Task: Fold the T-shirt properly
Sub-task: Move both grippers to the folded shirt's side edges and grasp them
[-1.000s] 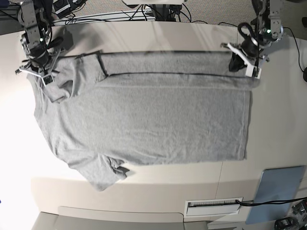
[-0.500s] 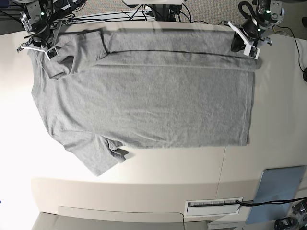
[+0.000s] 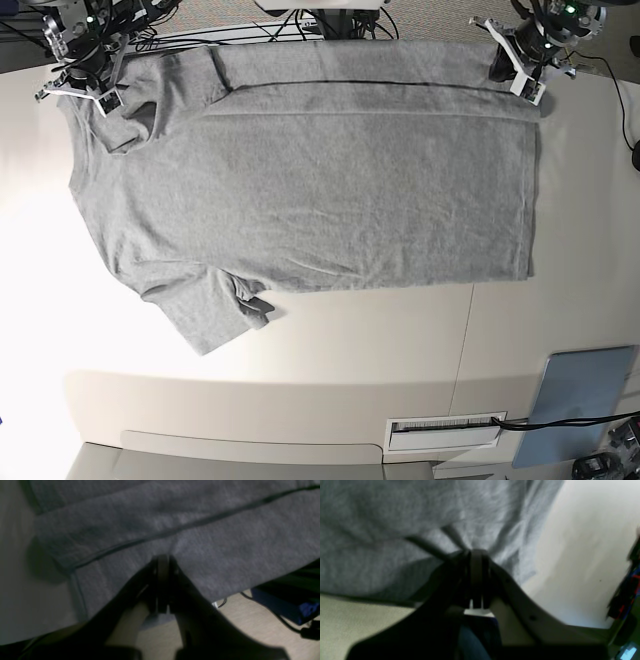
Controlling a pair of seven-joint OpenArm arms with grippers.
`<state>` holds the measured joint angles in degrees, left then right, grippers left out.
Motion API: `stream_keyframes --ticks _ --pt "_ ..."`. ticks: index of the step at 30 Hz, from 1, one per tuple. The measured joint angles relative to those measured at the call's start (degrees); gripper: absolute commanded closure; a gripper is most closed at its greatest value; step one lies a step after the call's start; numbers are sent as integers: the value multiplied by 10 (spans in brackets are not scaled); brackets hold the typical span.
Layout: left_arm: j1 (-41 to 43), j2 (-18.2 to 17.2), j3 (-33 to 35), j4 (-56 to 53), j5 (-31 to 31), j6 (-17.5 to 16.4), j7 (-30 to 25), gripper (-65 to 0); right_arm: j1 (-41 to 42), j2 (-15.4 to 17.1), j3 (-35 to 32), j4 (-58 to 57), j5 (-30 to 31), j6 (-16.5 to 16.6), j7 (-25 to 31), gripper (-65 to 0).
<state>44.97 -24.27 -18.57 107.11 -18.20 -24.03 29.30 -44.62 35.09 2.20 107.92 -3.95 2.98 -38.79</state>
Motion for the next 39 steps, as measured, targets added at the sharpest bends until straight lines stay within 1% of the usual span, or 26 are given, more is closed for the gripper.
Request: stream_keyframes --ticks 2,3,4,5,8,9,10,11,12,14,15,16,18,19,22,25,27,29,35,38,39 --pt "-2 0 -2 23 -5 0 1 0 0 0 0 29 -31 -31 3 0" --pt "-9 0 -2 37 -4 0 4 0 1 0 0 44 -53 -39 4 0" --pt "-18 0 -2 49 -6 0 5 0 2 0 0 56 -77 -41 5 0" --pt "-28 0 -2 60 -7 0 5 -37 5 0 0 65 -94 -39 6 0" --pt "-60 0 -2 76 -9 5 13 -245 25 0 0 73 -112 -35 2 0" --pt "-74 0 -2 75 -10 17 17 -305 37 0 0 73 -111 -34 1 -16" --pt "-91 0 -2 73 -10 37 23 -344 50 0 0 73 -110 -34 0 -58" --pt "-110 0 -2 69 -7 62 28 -359 64 0 0 73 -110 -34 0 -108" --pt "-130 0 -3 64 -5 79 33 -361 75 0 0 73 -104 -37 0 -162" --pt "-173 0 -3 44 -7 83 34 -361 98 0 0 73 -85 -36 0 -251" --pt "-195 1 -2 28 -12 84 37 -361 111 -1 0 73 -68 -34 -2 -275" --pt "-217 2 -2 10 -16 92 40 -361 124 -2 0 73 -62 -32 -2 -282" --pt "-265 2 -3 -38 -28 112 46 -361 149 -2 0 73 -65 -36 -2 -282" --pt "-290 2 -3 -66 -37 111 50 -361 160 -2 0 73 -67 -40 -2 -282" --pt "-360 3 -3 -150 -55 98 57 -361 184 -2 0 73 -65 -38 -3 -282" --pt "-436 4 -3 -231 -57 99 71 -361 189 -2 0 74 -65 -39 -4 -282" --pt "-484 3 -4 -288 -59 96 70 -361 188 -2 0 74 -38 -38 -15 -282" --pt "-524 2 -4 -344 -58 74 72 -361 188 -2 0 73 -22 -34 -22 -282" --pt "-610 3 -3 -482 -58 71 100 -361 188 -3 0 73 -22 -34 -34 -282" --pt "-631 3 -3 -523 -57 71 97 -360 188 -3 0 73 -21 -34 -34 -282" --pt "-637 3 -4 -531 -56 63 97 -360 188 -3 0 73 -21 -34 -34 -282"
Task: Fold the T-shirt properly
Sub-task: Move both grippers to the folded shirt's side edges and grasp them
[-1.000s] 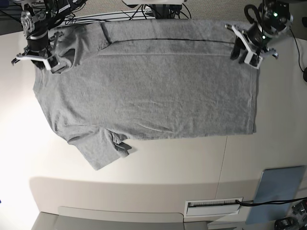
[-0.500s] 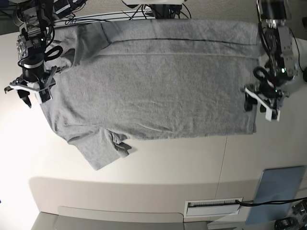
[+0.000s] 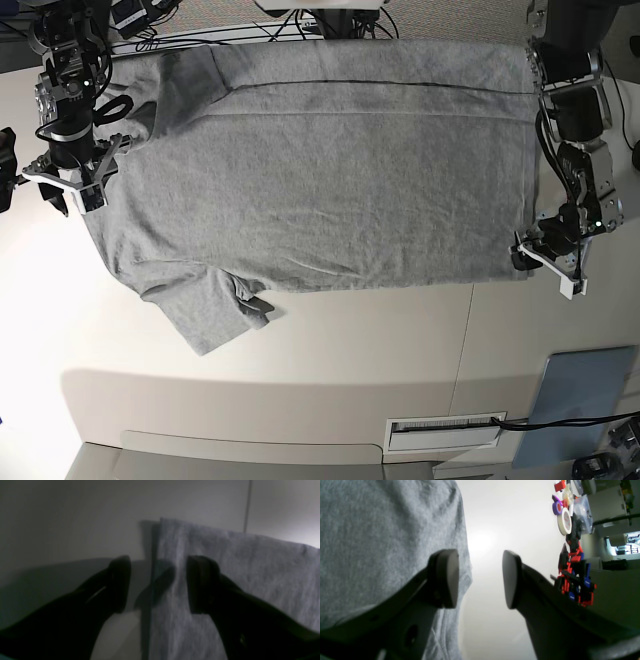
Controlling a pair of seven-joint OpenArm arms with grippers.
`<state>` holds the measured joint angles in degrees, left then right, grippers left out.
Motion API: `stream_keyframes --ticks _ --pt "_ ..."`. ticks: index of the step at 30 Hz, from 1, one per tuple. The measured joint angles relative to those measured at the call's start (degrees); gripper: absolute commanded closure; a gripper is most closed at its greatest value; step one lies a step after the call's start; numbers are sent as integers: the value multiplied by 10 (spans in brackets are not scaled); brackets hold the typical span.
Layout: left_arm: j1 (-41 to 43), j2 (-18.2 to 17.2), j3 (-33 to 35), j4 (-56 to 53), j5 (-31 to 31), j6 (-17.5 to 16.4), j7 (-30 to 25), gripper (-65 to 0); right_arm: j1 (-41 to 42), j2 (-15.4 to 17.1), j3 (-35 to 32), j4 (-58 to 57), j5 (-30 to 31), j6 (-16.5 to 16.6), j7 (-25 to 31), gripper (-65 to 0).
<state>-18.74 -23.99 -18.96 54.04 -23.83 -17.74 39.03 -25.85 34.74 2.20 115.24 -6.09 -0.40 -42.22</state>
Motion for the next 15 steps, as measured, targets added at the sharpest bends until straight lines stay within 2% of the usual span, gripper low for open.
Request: stream_keyframes --ticks 3,6,9,10,12,15 --pt "-15 0 10 -16 0 -1 5 -360 0 0 0 0 2 3 0 -281" --pt "-18 -3 46 -16 0 -35 14 -345 0 0 0 0 0 1 0 -281" --pt "-23 -3 89 -14 -2 -37 14 -339 0 0 0 0 0 2 0 -282" --pt "-24 -3 99 -13 -3 -26 12 -317 0 0 0 0 0 2 0 -282" --pt "-24 -3 107 -12 -2 -8 10 -222 0 0 0 0 0 2 1 -282" --pt "-24 -3 107 -13 -2 -1 8 -14 2 0 0 0 -14 2 19 -282"
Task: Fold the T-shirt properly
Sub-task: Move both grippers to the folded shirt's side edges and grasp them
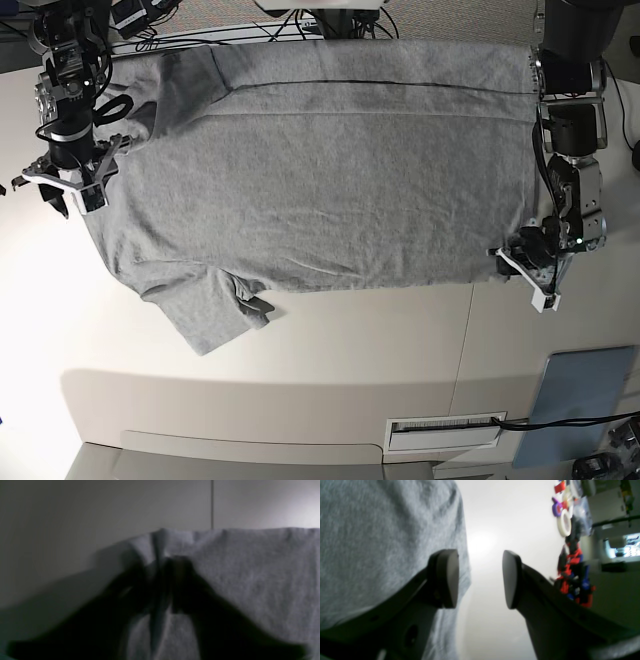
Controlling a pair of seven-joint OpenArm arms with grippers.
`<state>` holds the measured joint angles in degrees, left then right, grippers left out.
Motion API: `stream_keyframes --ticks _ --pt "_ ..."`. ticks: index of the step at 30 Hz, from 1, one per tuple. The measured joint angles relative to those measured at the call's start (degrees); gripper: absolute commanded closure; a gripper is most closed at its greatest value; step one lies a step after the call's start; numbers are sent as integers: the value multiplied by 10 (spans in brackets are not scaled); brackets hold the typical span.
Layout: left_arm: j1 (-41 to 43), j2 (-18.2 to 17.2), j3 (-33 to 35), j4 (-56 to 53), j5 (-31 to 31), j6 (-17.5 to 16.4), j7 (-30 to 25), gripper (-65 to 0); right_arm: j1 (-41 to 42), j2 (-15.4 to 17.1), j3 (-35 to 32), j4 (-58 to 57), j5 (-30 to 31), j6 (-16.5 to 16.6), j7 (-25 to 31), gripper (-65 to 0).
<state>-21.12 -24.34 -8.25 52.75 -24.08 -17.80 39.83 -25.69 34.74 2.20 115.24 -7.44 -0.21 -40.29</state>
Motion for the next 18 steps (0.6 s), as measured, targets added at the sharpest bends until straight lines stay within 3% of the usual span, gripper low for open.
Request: stream_keyframes --ticks 3,6,11,18 --pt "1 -1 0 0 -2 0 0 0 18 0 0 0 5 8 0 -282" --pt "1 -1 0 0 -1 -2 5 0 74 -1 0 -23 47 55 -4 -282" --pt "-2 -2 0 1 10 -5 16 0 206 -4 0 -153 131 110 -19 -282" --pt "-2 -2 0 1 15 -6 16 0 419 -5 -1 -411 293 258 -70 -282"
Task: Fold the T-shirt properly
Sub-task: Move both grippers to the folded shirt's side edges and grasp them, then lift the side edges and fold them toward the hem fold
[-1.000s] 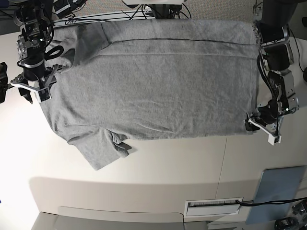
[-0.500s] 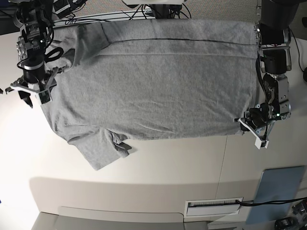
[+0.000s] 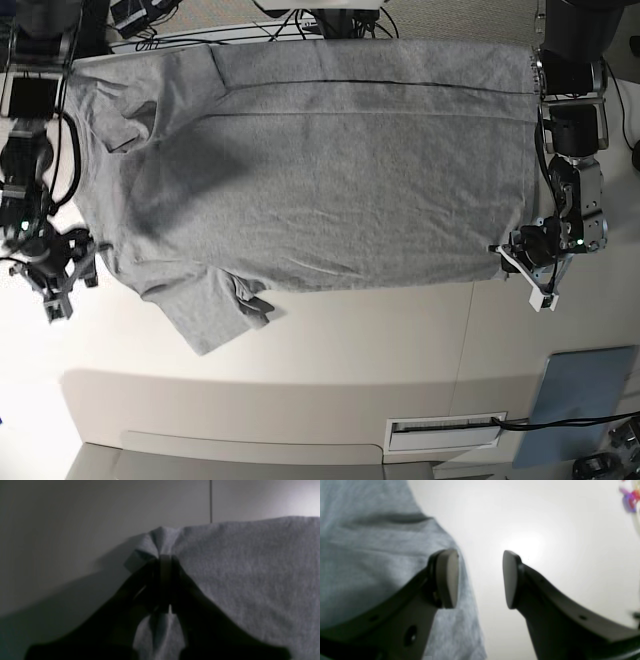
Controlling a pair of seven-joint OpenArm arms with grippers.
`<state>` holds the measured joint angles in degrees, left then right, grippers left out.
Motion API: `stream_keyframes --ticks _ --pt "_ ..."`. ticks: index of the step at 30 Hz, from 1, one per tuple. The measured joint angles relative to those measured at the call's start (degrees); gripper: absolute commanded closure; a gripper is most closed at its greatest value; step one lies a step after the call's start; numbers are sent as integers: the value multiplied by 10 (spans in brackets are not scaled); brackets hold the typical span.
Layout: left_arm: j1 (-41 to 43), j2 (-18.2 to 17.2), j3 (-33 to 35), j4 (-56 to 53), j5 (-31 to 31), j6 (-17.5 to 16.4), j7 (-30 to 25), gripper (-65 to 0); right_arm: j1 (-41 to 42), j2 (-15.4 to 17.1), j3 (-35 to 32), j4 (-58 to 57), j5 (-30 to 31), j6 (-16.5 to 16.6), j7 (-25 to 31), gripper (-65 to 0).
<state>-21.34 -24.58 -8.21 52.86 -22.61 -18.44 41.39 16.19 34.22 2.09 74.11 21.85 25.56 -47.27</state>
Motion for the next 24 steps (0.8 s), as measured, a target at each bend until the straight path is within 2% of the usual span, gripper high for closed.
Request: stream_keyframes --ticks 3,4,5,7,9,13,15,19,22,24 --pt "0 0 0 0 2 -2 -1 0 85 -15 2 -107 2 56 -40 -282" --pt "0 0 0 0 3 -23 -3 0 112 -24 3 -139 1 75 -49 -282" --pt "0 0 0 0 4 -20 -3 0 136 -34 2 -170 4 87 -49 -282" --pt "0 3 0 0 4 -20 -4 0 176 -52 -13 -231 5 92 -35 -282" --pt "0 3 0 0 4 -19 -4 0 207 -65 -43 -285 -39 95 -17 -282" --pt "0 5 0 0 5 -19 -5 0 252 -86 -120 -365 -116 90 22 -282" --pt "0 5 0 0 4 -20 -6 0 266 -97 -156 -386 -123 59 50 -282" --pt "0 5 0 0 4 -20 -5 0 280 -111 -217 -402 -127 55 53 -282" --pt "0 5 0 0 4 -20 -5 0 276 -114 -253 -411 -126 29 47 -282" --pt "0 5 0 0 4 -20 -5 0 275 -113 -262 -420 -124 28 52 -282"
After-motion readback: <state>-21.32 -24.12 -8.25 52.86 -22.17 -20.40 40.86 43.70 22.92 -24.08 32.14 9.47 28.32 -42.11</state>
